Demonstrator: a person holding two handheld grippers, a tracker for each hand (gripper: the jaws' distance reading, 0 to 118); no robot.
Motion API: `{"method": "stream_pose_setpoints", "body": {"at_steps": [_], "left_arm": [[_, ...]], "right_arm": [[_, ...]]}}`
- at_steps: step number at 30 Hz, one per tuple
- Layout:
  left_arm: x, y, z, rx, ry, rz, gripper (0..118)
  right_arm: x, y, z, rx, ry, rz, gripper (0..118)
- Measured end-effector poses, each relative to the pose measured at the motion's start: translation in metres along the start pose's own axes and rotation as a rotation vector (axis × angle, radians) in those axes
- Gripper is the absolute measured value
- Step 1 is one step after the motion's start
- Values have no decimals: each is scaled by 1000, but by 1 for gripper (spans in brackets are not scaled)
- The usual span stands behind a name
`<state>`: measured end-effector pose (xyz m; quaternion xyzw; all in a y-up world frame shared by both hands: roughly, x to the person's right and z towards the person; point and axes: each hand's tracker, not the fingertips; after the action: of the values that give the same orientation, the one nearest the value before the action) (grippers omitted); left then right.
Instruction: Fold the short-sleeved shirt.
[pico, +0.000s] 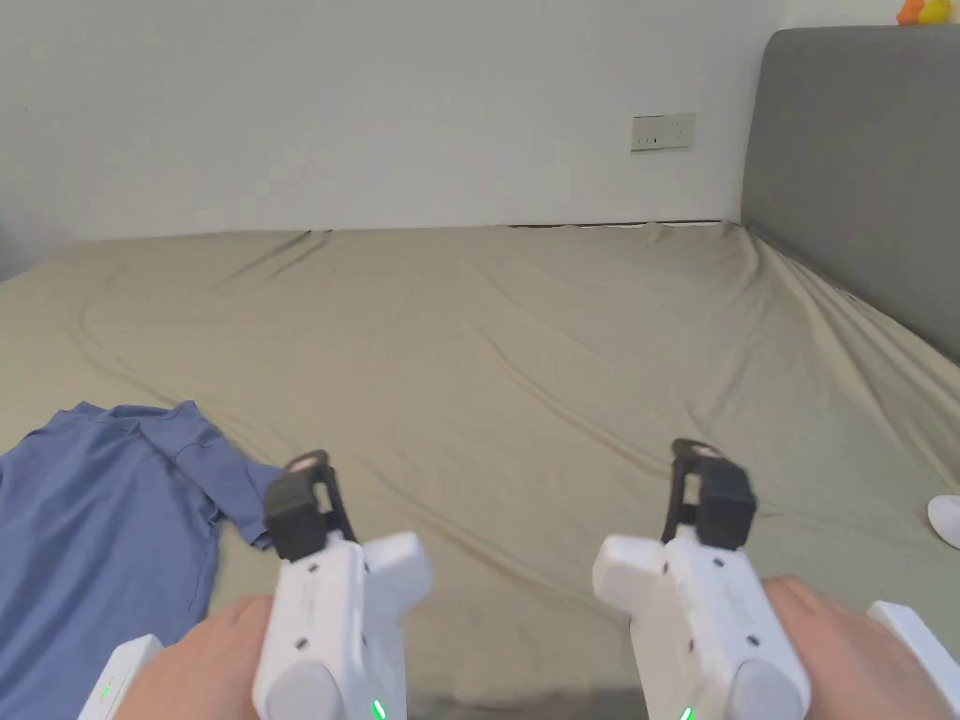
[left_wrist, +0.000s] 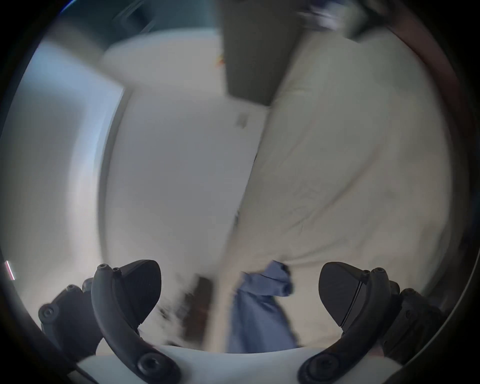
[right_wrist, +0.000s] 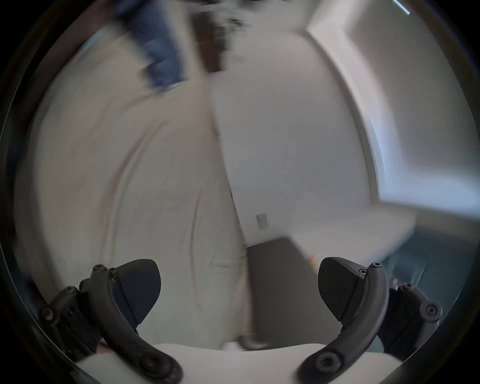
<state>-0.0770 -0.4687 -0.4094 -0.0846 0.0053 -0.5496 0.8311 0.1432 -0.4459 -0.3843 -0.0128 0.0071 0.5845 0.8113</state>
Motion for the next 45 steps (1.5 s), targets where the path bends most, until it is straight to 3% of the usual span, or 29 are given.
{"method": "stream_pose_setpoints", "body": {"at_steps": [2, 3, 4, 5, 6, 7, 9, 12, 16, 20, 22, 29, 32, 37, 45], "left_arm": [[-46, -2, -5, -55, -62, 462, 117], [-67, -6, -4, -16, -83, 690, 117], [-92, -20, -2, 81, -133, 967, 117], [-107, -27, -1, 124, -171, 1114, 117], [-120, -34, -1, 119, -188, 1221, 117], [-132, -40, 1, 153, -176, 1332, 117], [-132, -44, 6, 168, -91, 1400, 118], [-122, -41, 9, 164, 23, 1292, 118], [-113, -27, 12, 204, 20, 1154, 118], [-103, -20, 12, 171, -94, 1146, 118], [-99, -17, 12, 180, -88, 1125, 118], [-97, -14, 15, 214, -88, 1138, 118], [-98, -11, 17, 220, -90, 1144, 118], [-97, -7, 17, 201, -48, 1140, 118], [-96, -9, 14, 174, -87, 1144, 118]], "right_arm": [[41, -7, -1, -39, 4, -404, 118], [53, -12, 0, -53, 6, -575, 118], [63, -28, -10, 5, 39, -822, 118], [73, -37, -10, 46, 47, -972, 118], [71, -46, -11, -32, 96, -1112, 118], [74, -50, -11, -60, 81, -1190, 118], [79, -51, -5, 25, 35, -1163, 118], [80, -53, -4, 6, 20, -1176, 118], [80, -59, -8, -48, 15, -1223, 118], [77, -67, -11, -97, 63, -1313, 118], [80, -61, -8, -49, -8, -1264, 118], [78, -51, -10, -54, 60, -1170, 118], [73, -50, -9, -55, 9, -1115, 118], [77, -55, -10, -81, 7, -1195, 118], [77, -52, -8, -49, -5, -1138, 118]]}}
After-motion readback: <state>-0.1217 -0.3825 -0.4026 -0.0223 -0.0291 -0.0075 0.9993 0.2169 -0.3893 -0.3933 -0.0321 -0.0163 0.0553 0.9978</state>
